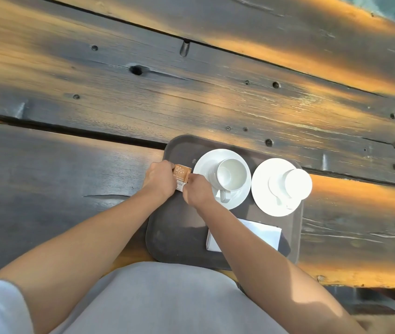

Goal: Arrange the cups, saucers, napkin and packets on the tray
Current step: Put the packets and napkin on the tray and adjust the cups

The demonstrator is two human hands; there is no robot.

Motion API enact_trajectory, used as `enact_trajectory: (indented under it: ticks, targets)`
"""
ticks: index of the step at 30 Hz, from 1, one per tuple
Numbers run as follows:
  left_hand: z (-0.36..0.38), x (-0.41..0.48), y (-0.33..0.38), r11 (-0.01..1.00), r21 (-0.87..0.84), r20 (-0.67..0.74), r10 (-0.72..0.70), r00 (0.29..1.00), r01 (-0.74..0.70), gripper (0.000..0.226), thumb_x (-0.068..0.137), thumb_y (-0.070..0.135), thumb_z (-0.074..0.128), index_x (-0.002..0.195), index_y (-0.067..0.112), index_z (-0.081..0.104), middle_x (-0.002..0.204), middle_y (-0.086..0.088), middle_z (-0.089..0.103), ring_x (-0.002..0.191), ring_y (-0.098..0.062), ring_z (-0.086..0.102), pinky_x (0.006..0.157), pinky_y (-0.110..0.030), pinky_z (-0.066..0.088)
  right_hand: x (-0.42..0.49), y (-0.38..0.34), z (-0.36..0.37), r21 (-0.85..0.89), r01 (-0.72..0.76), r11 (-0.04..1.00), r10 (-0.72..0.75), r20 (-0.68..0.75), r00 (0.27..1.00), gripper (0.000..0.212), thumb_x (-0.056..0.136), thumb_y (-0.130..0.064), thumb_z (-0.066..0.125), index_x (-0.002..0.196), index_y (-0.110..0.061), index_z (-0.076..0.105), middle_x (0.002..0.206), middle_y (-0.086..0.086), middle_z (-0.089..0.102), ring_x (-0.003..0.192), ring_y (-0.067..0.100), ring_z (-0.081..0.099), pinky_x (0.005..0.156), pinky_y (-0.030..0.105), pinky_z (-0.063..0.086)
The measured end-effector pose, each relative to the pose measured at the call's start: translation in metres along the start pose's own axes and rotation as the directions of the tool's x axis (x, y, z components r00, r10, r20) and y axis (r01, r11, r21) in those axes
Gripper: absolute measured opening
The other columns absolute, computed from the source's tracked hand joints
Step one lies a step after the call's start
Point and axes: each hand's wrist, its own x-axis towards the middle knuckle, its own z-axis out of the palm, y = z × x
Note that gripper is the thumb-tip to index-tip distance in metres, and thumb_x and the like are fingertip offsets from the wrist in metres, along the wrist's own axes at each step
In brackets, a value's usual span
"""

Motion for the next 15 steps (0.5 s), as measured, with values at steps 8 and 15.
enact_trajectory:
  ticks: [8,15]
  targets:
    - [-0.002,-0.004,-0.006,0.996,-0.068,-0.011,-0.051,0.999,0.05,0.027,0.083,0.001,0.059,0.101,0.013,0.074,0.097,-0.007,0.074,0.096,-0.026,0.067,0.079,-0.034,0.058,0.004,0.002,0.0,0.027,0.01,1.0,-0.011,0.019,1.0,0.023,0.086,0.002,0.045,0.074,-0.015,0.053,0.08,0.006,0.055,0.074,0.027,0.048,0.062,0.026,0.035]
    - [-0.002,-0.005,-0.017,0.966,-0.231,0.007,-0.118,0.993,0.116,0.027,0.083,0.003,0.069,0.11,0.007,0.073,0.103,-0.008,0.076,0.106,-0.021,0.068,0.085,-0.023,0.051,0.004,0.007,-0.001,0.039,-0.023,0.999,0.023,-0.006,1.0,0.037,0.088,-0.001,0.044,0.06,-0.024,0.036,0.059,-0.005,0.041,0.07,0.025,0.043,0.053,0.026,0.031]
